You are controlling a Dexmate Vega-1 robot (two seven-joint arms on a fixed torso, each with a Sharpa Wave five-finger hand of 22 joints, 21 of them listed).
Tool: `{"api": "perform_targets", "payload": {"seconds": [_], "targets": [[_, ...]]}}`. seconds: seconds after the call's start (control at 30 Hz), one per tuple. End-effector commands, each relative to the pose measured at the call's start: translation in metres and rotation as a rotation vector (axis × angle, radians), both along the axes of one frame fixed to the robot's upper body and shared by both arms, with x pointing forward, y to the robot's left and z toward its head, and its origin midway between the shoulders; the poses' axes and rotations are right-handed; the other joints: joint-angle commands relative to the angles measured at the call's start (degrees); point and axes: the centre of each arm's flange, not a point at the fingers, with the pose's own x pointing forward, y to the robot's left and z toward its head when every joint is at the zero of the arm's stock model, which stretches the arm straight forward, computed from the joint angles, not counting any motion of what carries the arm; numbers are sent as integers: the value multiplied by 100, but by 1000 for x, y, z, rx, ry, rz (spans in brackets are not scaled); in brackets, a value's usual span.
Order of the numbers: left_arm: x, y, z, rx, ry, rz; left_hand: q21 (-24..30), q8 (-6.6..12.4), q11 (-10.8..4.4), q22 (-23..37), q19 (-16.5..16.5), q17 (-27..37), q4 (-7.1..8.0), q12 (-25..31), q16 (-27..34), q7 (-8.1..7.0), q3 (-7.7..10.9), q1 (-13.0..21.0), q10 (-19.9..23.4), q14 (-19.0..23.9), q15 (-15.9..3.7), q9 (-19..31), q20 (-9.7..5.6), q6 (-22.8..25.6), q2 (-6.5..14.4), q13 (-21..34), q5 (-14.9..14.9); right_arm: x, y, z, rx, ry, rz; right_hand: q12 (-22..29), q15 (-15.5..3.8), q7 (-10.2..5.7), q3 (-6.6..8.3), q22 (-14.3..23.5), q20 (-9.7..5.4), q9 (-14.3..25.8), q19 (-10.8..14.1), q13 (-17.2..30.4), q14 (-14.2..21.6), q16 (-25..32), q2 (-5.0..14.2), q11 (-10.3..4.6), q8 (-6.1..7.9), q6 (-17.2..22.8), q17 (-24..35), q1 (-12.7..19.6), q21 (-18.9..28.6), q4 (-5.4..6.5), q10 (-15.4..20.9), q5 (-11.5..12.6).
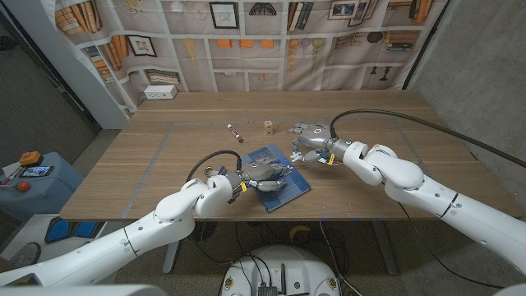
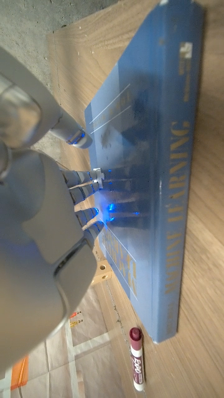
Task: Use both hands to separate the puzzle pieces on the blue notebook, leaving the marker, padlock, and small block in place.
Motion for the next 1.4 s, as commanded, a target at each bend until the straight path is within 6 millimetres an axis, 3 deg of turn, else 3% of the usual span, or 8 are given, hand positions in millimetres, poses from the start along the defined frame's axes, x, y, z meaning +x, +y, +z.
{"api": "perform_targets", "payload": {"seconds": [0.03, 1.4], "targets": [[-6, 0, 9, -16, -50, -3, 18, 18, 94, 11, -244, 6, -8, 33, -3, 36, 26, 42, 118, 16, -620, 14, -366, 102, 482, 34, -19, -2, -8, 13, 24, -1, 14, -21, -4, -36, -28, 22, 10, 17, 30, 12, 53, 27, 44, -28, 29, 35, 20, 4, 13, -3, 48, -15], [-14, 2, 36, -86, -161, 15, 22, -23, 128, 11, -199, 8, -64, -26, -3, 5, -9, 66, -115, -6, -601, 17, -353, -38, 515, 35, -30, 23, -28, 46, 26, -25, -74, -80, 1, -31, -119, 25, 77, -21, 17, 19, 48, 15, 19, -22, -68, -139, 44, -87, -11, 33, 37, -24]]}}
